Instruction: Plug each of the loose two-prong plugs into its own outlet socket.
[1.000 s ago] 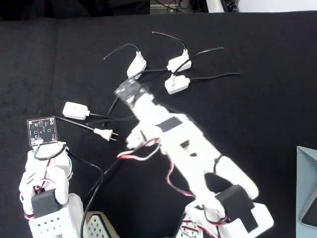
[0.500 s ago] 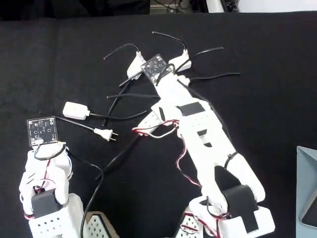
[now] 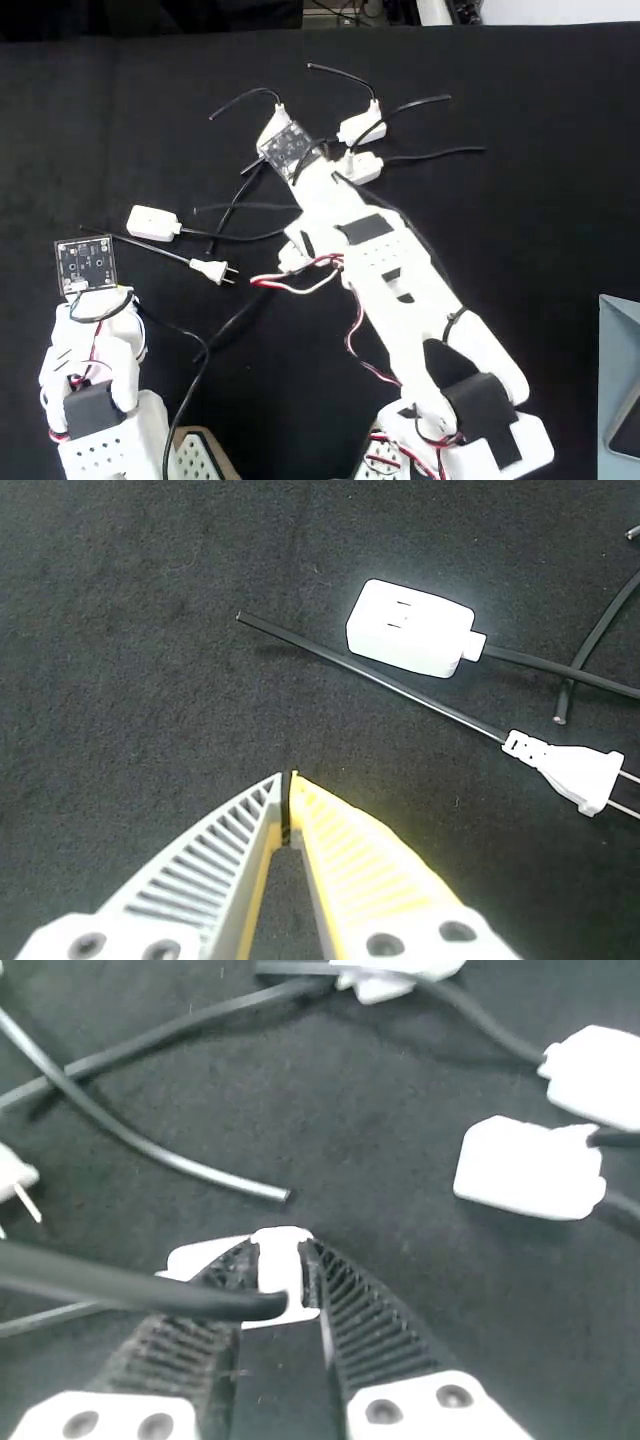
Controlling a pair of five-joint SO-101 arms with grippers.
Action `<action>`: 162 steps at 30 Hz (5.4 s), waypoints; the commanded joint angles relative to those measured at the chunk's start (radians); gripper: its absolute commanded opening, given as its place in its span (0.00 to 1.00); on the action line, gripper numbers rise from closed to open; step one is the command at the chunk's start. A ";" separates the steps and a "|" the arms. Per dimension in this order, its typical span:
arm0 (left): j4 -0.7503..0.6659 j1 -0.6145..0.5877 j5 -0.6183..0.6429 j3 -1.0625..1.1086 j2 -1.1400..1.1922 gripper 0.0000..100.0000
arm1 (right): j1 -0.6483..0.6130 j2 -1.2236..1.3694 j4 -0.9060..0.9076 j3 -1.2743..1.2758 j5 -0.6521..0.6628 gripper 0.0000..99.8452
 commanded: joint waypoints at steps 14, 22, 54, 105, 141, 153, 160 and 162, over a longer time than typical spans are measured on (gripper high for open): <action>-0.011 -0.005 0.005 -0.005 -0.009 0.03 | 0.066 -0.013 -0.009 0.018 0.002 0.01; -0.009 -0.005 0.005 -0.005 -0.009 0.03 | 0.068 0.093 -0.031 -0.019 -0.005 0.01; -0.017 0.013 0.011 0.031 -0.009 0.25 | 0.034 0.133 0.121 -0.077 -0.026 0.17; -0.391 0.909 -0.092 -0.730 1.478 0.26 | 0.605 -0.487 0.443 0.108 -0.083 0.23; -0.465 0.792 -0.100 -1.095 1.850 0.03 | 0.615 -0.487 0.443 0.110 -0.083 0.23; -0.462 0.734 -0.092 -1.395 1.973 0.03 | 0.615 -0.487 0.445 0.110 -0.083 0.23; -0.454 0.716 0.018 -1.643 2.208 0.08 | 0.612 -0.487 0.448 0.111 -0.083 0.23; -0.433 0.699 0.066 -1.692 2.251 0.16 | 0.611 -0.487 0.450 0.111 -0.083 0.23</action>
